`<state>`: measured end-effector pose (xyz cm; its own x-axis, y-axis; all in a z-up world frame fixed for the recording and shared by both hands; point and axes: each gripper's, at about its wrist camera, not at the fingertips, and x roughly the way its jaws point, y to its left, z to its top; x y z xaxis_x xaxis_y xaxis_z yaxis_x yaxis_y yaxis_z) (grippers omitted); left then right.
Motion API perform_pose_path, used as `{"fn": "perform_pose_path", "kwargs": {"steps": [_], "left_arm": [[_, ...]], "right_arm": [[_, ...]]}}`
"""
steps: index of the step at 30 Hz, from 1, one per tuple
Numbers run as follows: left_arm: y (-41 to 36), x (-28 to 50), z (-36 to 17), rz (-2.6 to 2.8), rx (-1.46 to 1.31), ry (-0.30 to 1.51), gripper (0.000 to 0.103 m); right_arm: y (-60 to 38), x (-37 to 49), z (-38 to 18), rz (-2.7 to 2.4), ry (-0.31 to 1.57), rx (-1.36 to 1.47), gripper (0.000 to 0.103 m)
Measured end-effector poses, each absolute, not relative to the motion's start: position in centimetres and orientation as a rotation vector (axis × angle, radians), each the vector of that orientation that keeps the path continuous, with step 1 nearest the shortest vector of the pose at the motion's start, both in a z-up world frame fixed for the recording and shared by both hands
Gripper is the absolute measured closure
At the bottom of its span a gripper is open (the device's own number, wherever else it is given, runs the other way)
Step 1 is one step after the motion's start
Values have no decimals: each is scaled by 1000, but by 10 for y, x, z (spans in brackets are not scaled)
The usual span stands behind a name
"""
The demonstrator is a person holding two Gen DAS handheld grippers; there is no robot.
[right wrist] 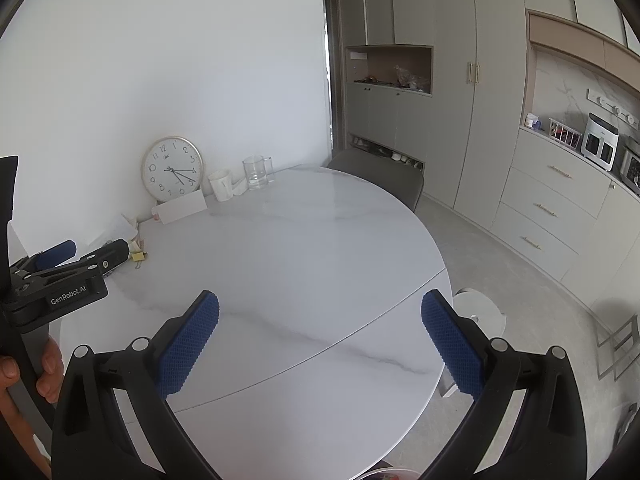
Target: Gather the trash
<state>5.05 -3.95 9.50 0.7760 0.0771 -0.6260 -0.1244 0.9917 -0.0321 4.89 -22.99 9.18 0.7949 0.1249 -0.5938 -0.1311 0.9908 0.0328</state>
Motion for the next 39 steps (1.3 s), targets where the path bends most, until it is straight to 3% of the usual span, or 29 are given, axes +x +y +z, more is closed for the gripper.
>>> {"fn": "perform_pose_path", "kwargs": {"steps": [39], "left_arm": [[-49, 56, 87, 91, -38, 650, 8]], "right_arm": [[-234, 56, 80, 129, 679, 7, 2]]}}
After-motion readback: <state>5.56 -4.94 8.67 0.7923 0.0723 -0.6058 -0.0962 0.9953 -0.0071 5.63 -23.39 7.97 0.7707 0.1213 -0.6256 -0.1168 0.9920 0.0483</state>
